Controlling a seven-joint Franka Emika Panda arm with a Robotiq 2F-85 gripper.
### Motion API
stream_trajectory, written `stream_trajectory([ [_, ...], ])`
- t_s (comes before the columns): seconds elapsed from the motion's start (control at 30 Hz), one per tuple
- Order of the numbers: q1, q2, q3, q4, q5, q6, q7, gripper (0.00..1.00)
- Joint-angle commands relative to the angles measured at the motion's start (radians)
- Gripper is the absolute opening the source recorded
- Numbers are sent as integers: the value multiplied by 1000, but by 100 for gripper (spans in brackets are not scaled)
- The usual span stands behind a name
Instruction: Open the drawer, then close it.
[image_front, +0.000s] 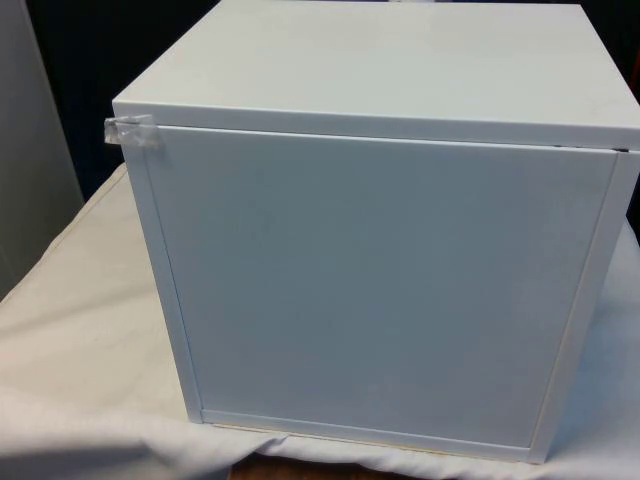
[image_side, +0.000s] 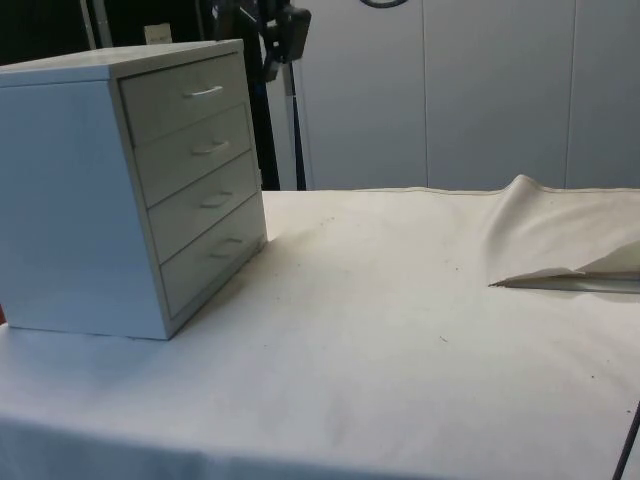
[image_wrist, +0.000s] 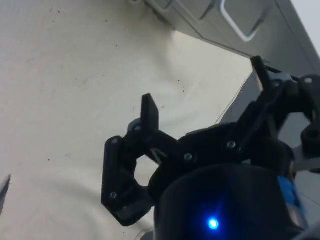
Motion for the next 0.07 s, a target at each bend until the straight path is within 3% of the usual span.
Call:
stream_trajectory([
  [0.0, 0, 0, 0, 0, 0, 0, 0, 95],
  [0.03, 0, 0, 0, 0, 0, 0, 0, 99],
])
